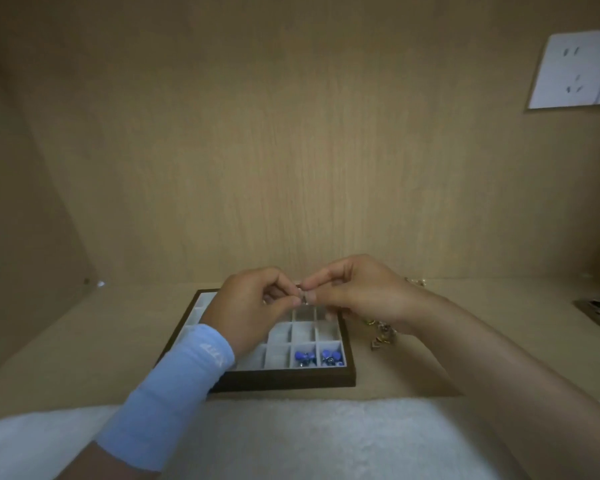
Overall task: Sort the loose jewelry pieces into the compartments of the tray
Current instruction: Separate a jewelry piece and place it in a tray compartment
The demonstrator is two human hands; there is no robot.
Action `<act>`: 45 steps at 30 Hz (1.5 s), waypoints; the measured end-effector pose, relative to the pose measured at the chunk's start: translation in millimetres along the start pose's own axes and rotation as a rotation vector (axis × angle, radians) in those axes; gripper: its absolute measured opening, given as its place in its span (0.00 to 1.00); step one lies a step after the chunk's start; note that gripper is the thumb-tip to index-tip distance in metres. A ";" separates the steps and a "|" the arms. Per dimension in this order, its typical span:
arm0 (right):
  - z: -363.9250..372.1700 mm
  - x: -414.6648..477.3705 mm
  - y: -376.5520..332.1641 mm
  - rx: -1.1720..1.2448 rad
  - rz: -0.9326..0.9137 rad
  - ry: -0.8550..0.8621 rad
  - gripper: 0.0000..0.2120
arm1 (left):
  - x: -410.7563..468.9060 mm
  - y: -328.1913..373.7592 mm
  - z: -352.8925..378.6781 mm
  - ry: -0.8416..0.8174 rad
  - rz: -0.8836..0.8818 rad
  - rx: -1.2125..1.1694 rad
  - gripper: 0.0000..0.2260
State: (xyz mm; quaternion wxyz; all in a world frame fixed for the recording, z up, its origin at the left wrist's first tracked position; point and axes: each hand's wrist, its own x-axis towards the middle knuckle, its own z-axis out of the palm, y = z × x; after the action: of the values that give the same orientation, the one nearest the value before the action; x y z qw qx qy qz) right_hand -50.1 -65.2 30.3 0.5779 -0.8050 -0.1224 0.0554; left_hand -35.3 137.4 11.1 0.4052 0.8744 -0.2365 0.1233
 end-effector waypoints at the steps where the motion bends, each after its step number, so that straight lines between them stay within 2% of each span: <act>1: 6.5 0.2 1.8 -0.010 -0.003 -0.010 0.09 | -6.2 -3.5 -2.3 -0.006 0.003 0.007 0.08; 8: 37.0 2.9 18.9 -0.270 -0.107 -0.067 0.03 | -36.7 -23.4 -15.5 -0.180 -0.060 0.063 0.04; 13: 50.6 1.5 27.9 -0.453 -0.175 -0.016 0.04 | -37.6 -27.3 -20.4 -0.234 -0.091 0.100 0.03; 20: 57.8 -3.1 26.8 -0.687 -0.194 0.051 0.04 | -38.2 -28.0 -23.9 -0.280 -0.046 0.130 0.07; 24: 61.4 -4.3 24.5 -0.746 -0.191 0.053 0.02 | -40.2 -27.8 -25.0 -0.306 -0.023 0.214 0.05; 30: 64.9 -6.5 22.2 -0.799 -0.158 0.106 0.06 | -41.4 -26.9 -25.0 -0.365 0.035 0.300 0.05; 35: 65.7 -11.3 17.9 -0.903 -0.230 0.030 0.06 | -41.4 -25.9 -26.2 -0.350 0.035 0.297 0.06; 45: 61.6 -13.0 15.1 -0.911 -0.228 -0.073 0.11 | -43.6 -26.0 -25.0 -0.429 0.040 0.370 0.06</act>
State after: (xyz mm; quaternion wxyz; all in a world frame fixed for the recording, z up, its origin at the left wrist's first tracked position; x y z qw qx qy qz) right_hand -74.9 -16.6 -4.7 0.1637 -0.9556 -0.2420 -0.0393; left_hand -59.9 184.8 -7.6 0.1769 0.9348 -0.3075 -0.0154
